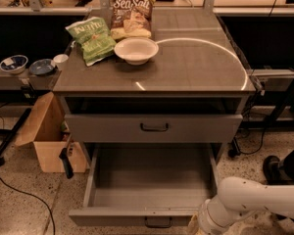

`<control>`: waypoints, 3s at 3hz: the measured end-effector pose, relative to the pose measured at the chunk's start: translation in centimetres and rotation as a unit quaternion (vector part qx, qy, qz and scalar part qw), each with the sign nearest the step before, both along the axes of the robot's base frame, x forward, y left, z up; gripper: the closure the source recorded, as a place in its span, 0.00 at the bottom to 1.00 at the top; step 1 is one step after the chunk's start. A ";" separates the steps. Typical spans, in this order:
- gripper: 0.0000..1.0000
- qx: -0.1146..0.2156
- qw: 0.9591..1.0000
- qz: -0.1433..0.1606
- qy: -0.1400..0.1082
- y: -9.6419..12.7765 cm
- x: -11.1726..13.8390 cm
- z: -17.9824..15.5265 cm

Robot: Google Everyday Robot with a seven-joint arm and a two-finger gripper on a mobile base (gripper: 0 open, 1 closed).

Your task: Close middle drawer

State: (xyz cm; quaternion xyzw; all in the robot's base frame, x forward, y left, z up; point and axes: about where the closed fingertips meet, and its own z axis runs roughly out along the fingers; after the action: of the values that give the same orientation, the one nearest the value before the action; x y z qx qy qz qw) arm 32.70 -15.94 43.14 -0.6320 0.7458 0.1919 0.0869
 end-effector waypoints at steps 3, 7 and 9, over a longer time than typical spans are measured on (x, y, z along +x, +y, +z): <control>1.00 -0.014 0.999 0.003 -0.051 1.9 7.3 0.2; 1.00 -0.024 0.996 0.024 -0.086 1.2 11.3 3.9; 1.00 -0.011 0.998 -0.008 -0.055 1.8 7.6 1.2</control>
Offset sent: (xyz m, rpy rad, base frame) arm 0.0944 0.0225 0.0030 -0.0322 -0.1519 -0.0074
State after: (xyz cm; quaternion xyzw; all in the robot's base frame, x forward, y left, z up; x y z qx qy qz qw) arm 40.32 -14.17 44.33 -0.6368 0.7467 0.1485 0.1223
